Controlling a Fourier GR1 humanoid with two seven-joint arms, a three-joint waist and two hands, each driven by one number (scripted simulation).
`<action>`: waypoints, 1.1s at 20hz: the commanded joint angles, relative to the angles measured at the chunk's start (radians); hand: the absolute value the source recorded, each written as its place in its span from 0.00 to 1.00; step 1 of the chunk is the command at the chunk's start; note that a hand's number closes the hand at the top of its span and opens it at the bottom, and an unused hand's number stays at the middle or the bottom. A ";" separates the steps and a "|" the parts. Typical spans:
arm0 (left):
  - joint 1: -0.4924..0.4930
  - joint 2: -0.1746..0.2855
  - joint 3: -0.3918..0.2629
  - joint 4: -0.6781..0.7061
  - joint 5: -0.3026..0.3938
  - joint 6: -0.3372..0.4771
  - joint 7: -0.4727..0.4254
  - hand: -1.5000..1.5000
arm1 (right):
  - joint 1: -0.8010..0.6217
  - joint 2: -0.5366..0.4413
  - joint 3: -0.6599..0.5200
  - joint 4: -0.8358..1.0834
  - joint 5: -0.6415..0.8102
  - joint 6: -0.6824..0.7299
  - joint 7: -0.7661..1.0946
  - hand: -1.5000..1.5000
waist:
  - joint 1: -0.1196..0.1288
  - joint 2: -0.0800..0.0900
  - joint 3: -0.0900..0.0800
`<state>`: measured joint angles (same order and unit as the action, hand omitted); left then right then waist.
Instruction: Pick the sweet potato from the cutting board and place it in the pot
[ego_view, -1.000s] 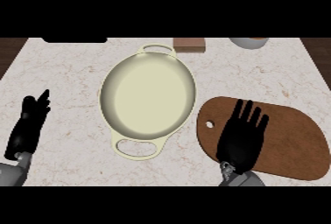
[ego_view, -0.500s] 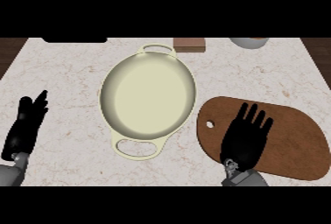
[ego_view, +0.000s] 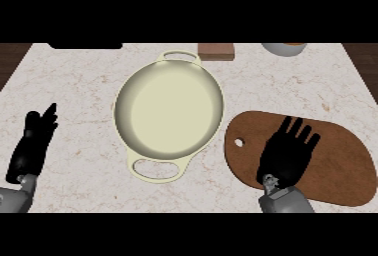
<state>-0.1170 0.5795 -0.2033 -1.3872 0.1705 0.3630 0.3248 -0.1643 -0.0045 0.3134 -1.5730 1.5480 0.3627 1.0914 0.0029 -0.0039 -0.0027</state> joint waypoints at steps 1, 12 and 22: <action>0.001 -0.015 0.015 -0.008 -0.012 -0.001 0.014 0.50 | -0.050 0.004 -0.036 0.052 -0.036 0.065 0.153 0.00 | 0.003 0.004 0.003; 0.018 -0.015 0.069 -0.019 -0.041 -0.059 0.038 0.50 | 0.087 0.004 -0.081 0.052 0.003 -0.072 0.057 0.00 | -0.004 0.003 0.003; -0.034 -0.080 0.080 0.022 -0.122 -0.066 0.047 0.50 | -0.017 0.004 -0.164 0.200 -0.039 -0.148 0.015 0.00 | -0.003 0.007 0.003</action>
<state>-0.1063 0.5250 -0.1277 -1.4229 0.0792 0.3033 0.3805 -0.1460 0.0005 0.1892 -1.4965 1.4969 0.2986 1.0412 0.0034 -0.0094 -0.0058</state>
